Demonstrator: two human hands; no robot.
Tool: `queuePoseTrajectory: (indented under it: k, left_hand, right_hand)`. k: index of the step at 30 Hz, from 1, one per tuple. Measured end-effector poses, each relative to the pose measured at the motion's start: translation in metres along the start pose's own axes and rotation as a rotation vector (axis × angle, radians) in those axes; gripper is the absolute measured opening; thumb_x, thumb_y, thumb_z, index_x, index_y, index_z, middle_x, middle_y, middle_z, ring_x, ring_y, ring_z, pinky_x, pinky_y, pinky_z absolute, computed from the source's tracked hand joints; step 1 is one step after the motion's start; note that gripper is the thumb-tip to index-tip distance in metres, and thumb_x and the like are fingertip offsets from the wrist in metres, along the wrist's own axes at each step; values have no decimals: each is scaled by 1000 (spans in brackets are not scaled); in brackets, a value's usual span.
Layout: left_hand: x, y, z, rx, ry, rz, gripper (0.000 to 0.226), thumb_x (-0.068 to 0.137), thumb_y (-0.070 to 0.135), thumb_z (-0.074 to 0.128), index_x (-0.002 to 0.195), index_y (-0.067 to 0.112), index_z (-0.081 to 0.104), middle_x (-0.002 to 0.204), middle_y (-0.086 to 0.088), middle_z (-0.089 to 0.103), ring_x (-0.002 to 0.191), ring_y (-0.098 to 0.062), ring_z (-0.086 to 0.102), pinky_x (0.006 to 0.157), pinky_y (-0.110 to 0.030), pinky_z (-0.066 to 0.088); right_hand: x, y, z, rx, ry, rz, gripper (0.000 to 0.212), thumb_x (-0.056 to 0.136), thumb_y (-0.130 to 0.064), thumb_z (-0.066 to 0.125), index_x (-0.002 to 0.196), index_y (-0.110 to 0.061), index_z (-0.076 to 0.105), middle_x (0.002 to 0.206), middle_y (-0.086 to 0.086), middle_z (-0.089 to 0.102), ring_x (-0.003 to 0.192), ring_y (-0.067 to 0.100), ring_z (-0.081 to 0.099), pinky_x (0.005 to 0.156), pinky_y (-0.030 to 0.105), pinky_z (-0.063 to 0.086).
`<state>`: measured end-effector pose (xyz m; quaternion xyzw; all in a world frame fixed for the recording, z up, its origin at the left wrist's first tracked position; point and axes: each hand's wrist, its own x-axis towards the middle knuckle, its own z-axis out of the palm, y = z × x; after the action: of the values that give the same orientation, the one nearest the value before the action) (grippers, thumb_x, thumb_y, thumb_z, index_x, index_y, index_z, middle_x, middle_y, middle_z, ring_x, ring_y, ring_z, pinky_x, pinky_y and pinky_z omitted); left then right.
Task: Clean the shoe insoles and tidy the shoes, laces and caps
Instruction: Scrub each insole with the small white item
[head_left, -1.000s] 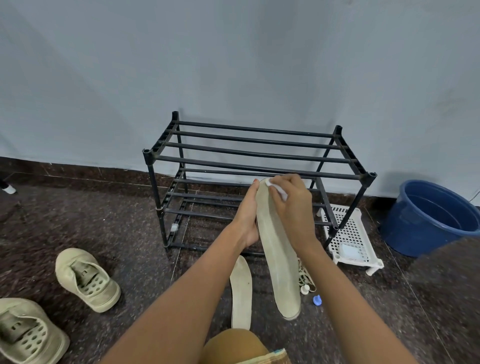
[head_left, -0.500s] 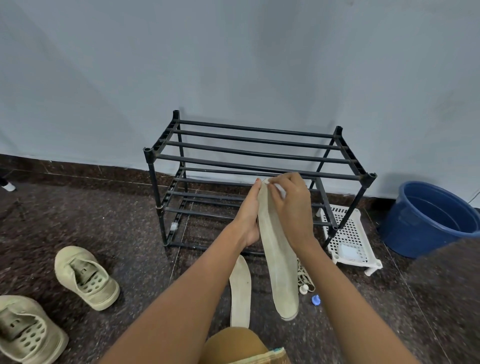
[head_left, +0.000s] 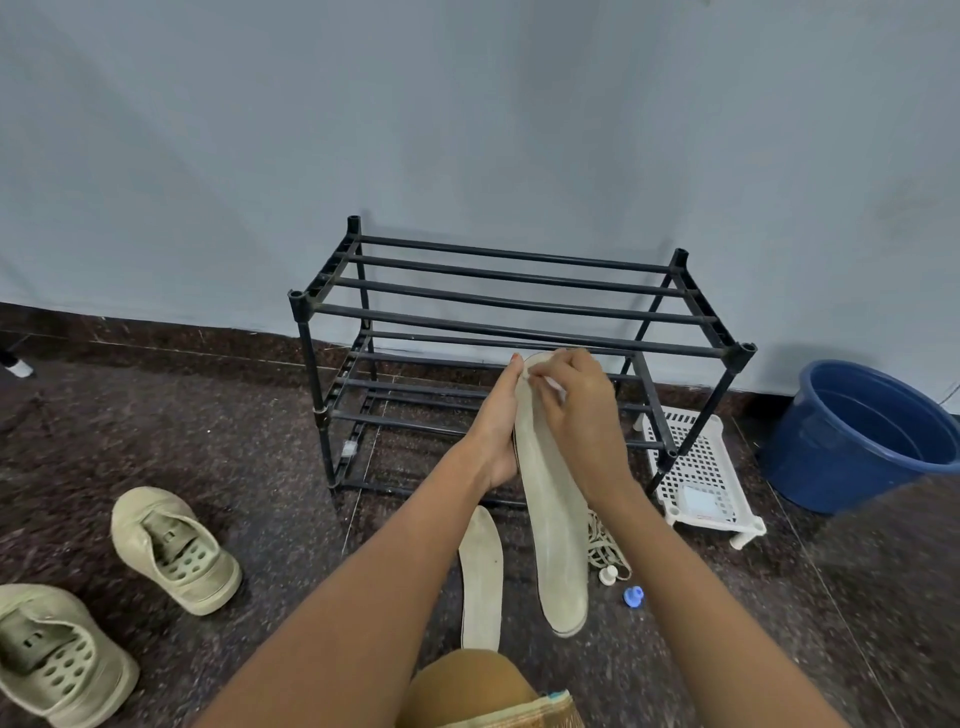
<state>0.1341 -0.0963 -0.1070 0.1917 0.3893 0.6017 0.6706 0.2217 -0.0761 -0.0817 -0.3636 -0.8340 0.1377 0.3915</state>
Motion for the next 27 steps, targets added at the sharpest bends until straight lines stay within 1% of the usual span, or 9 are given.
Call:
queuePoseTrajectory:
  k: [2,4,9,13,17,21,23,25,27]
  left_hand:
    - [0,0,0,2,-2,8,54,96,55,30,107,15,65,82,-6,70,73,-18,68,66,-31,54]
    - [-1,2,-1,-1,8,4,56,96,56,30,112,15,64,86,-6,70,78,-19,68,69,-32,54]
    - [2,1,-5,1,20,8,57,96,57,23,131,25,54,119,-6,63,93,-17,64,75,-29,55]
    - [4,1,-6,-8,17,2,58,96,58,25,129,22,57,111,-7,65,90,-17,64,73,-29,54]
    - [3,0,-4,-7,16,2,55,95,56,30,121,18,61,94,-7,69,83,-19,67,72,-31,54]
    - [3,2,-7,-13,34,21,53,96,55,28,126,24,58,105,-5,68,88,-17,65,74,-31,53]
    - [4,3,-7,-32,47,26,52,97,54,25,118,28,64,111,-3,68,95,-17,63,84,-32,50]
    - [4,2,-8,-57,45,34,56,98,53,23,97,29,74,102,0,72,99,-18,62,94,-35,45]
    - [4,2,-8,-51,28,30,61,98,53,22,88,28,77,98,0,72,95,-18,62,94,-34,46]
  right_hand:
    - [6,-1,-2,-6,25,3,13,86,-2,57,94,-2,67,83,7,54,80,17,50,68,29,42]
    - [4,-3,-1,-5,17,-10,13,86,-1,56,93,-2,67,83,8,54,80,19,50,68,30,43]
    - [-14,-9,4,92,-69,0,16,84,4,57,94,0,68,87,2,52,85,18,52,77,18,38]
    - [-13,-8,3,61,-87,4,16,84,3,57,95,-1,67,87,5,54,87,19,52,78,23,41]
    - [1,-5,1,21,-19,21,12,85,0,56,92,-2,67,84,9,53,82,22,51,70,31,44]
    - [-5,-10,7,91,-59,43,16,84,2,56,94,-3,67,91,9,58,87,18,52,75,19,38]
    - [-13,-11,8,150,-94,69,17,84,2,57,94,-4,68,94,8,60,89,15,52,79,15,35]
    - [-18,-10,8,168,-116,76,16,83,2,58,93,-5,68,92,3,58,89,14,53,81,16,36]
    - [-18,-7,6,146,-126,77,14,84,0,59,93,-5,68,91,0,55,91,16,53,81,20,38]
